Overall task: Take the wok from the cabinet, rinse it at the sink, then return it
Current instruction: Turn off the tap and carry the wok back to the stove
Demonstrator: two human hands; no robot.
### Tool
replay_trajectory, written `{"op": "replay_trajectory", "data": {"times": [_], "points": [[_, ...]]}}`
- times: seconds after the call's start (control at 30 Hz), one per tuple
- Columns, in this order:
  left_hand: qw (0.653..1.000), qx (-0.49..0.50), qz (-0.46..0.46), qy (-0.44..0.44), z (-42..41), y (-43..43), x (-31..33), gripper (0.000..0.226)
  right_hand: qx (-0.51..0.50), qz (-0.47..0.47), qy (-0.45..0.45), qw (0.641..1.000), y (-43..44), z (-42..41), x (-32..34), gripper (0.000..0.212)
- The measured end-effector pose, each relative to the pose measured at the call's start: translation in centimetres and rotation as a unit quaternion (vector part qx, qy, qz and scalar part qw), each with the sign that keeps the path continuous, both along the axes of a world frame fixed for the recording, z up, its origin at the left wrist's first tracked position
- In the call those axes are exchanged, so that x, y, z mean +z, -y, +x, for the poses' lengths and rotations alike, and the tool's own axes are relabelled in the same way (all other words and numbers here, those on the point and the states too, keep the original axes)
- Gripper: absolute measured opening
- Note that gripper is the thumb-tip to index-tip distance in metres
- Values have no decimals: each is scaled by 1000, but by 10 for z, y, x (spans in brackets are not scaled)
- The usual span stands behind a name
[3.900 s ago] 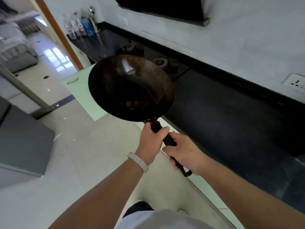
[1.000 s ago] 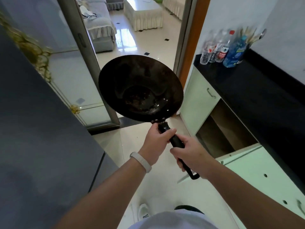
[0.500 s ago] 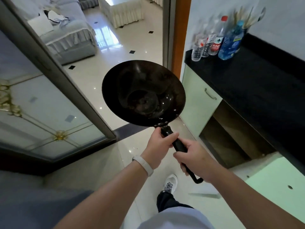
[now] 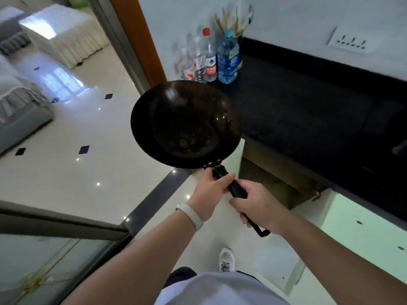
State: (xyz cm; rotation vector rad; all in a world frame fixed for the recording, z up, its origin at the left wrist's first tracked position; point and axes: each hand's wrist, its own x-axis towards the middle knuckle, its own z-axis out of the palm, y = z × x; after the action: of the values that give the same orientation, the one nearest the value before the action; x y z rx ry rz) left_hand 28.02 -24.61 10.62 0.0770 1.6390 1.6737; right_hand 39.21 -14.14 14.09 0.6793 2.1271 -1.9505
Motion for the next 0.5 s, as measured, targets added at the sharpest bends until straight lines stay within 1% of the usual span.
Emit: {"op": "replay_trajectory", "data": {"times": [0.1,0.27,0.37,0.5], "points": [[998,-57,12,9,-4,-34,2,27,-50,5,-6,999,-21,8,4,26],[988,-153,5,5,-7,-85,6,38,-147,29,-23,989,-44,20,8,24],[978,-208,11,5,-11,-111,3,36,-198,38,-11,979,-54,20,7,26],[963,-269,25,20,-26,-142,0,31,-263,27,8,965,-66,9,5,25]]}}
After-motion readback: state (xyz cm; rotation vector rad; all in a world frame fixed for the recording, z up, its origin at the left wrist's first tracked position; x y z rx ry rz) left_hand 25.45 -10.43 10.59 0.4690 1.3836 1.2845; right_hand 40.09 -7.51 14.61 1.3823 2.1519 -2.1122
